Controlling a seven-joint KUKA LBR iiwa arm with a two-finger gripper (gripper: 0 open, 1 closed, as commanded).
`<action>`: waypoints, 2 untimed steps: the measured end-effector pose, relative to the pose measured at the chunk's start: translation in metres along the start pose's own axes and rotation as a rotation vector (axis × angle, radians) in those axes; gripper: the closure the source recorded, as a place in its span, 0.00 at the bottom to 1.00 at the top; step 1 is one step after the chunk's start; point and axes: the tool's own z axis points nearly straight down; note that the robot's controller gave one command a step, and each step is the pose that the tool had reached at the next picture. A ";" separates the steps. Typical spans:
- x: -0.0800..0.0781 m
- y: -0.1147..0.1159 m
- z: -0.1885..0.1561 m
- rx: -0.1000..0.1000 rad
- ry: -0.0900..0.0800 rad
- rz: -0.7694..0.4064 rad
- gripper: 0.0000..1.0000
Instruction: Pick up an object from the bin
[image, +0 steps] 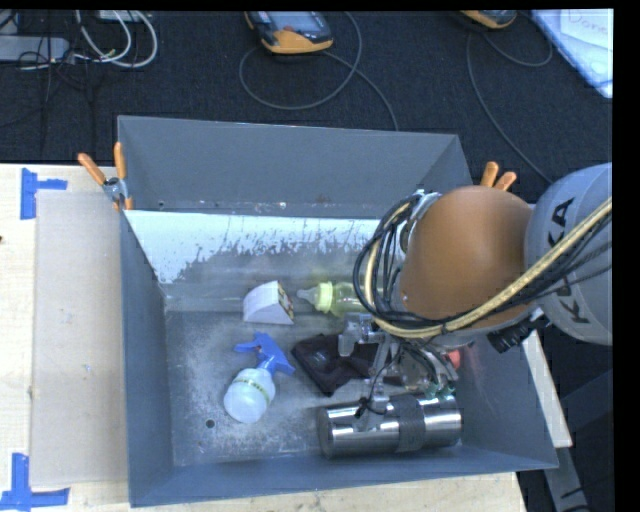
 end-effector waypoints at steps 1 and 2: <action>-0.019 -0.006 0.018 0.000 -0.003 -0.121 0.00; -0.052 -0.005 0.032 0.000 0.003 -0.239 0.00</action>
Offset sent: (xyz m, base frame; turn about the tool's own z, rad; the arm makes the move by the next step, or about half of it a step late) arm 0.0956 0.0003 -0.0342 -0.0347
